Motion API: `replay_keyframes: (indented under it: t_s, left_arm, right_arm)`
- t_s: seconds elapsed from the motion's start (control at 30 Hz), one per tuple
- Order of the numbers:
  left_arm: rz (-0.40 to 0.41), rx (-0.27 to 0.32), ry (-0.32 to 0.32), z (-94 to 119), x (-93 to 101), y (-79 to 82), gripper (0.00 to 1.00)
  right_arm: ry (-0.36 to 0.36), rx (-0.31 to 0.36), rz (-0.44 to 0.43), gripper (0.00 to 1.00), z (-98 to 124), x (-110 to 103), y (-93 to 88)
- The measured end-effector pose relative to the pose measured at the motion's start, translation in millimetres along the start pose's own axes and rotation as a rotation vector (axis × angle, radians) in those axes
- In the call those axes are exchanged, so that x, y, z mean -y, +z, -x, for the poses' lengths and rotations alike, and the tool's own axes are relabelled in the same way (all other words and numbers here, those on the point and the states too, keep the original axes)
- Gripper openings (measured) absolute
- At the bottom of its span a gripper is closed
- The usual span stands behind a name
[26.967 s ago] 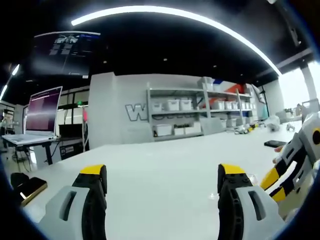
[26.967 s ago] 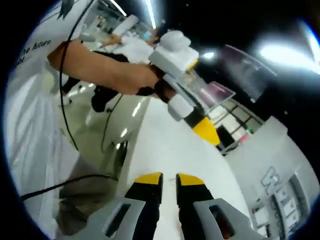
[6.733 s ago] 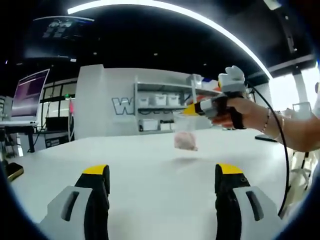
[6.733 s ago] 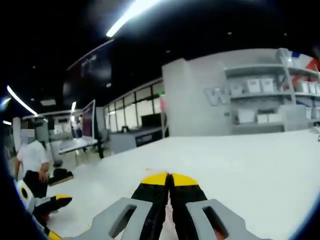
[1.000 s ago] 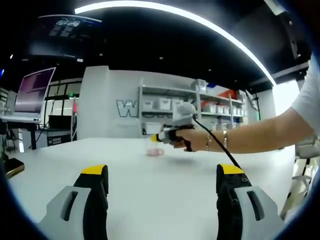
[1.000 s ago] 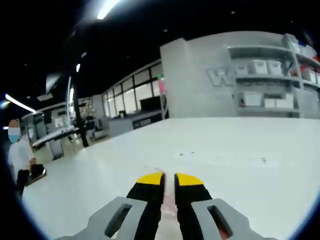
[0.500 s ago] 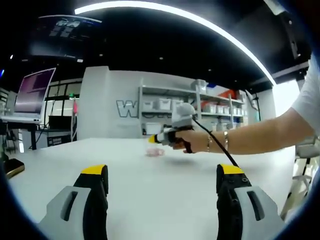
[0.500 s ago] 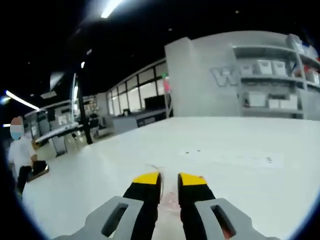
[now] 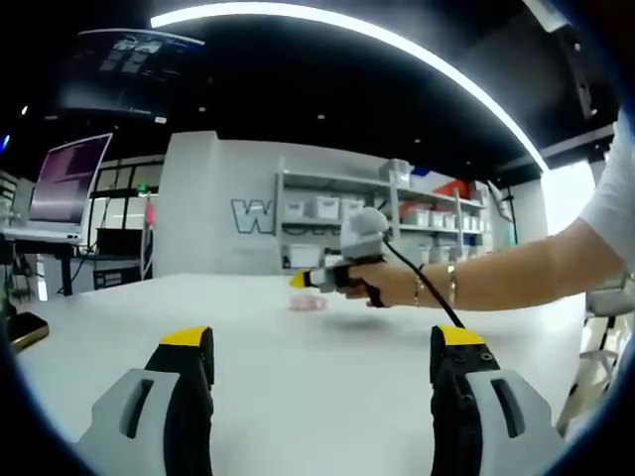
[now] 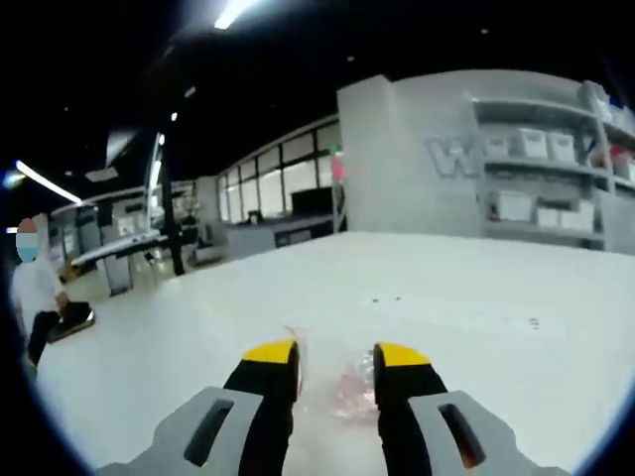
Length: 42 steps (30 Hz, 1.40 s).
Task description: Open the resealable bag by pulling the two sides of the seal apart until the entire bag opening is separated and visibly accessible.
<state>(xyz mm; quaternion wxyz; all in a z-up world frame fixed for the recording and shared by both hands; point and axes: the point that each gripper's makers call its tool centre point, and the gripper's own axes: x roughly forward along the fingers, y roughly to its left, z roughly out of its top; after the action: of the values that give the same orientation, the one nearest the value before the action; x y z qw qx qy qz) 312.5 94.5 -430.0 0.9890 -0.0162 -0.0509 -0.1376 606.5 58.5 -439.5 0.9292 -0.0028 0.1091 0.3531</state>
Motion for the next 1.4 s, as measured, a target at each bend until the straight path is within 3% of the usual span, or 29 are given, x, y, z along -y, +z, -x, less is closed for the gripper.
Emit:
replay_keyframes:
  t_s: [0.17,0.33,0.57,0.77,1.4]
  left_arm:
    - [0.003,0.003,0.000,0.3,-0.4,0.7,0.91]
    - [0.010,0.010,0.002,0.5,-1.0,1.9,0.91]
    - [0.018,0.012,0.004,1.0,-2.0,2.6,0.92]
    - [0.018,0.019,0.006,1.5,-2.2,3.7,0.92]
    - [0.056,0.029,0.022,2.8,-6.3,6.7,0.96]
  right_arm:
    - [0.013,0.000,0.015,0.39,4.6,-5.8,-1.7]
    - [0.033,0.016,0.044,0.63,4.0,-12.8,1.4]
    - [0.031,0.009,0.058,0.75,1.9,-14.8,0.1]
    - [0.003,0.031,0.076,0.98,1.8,-11.0,-0.1]
    - [-0.015,0.072,0.085,0.97,17.7,-7.3,5.8]
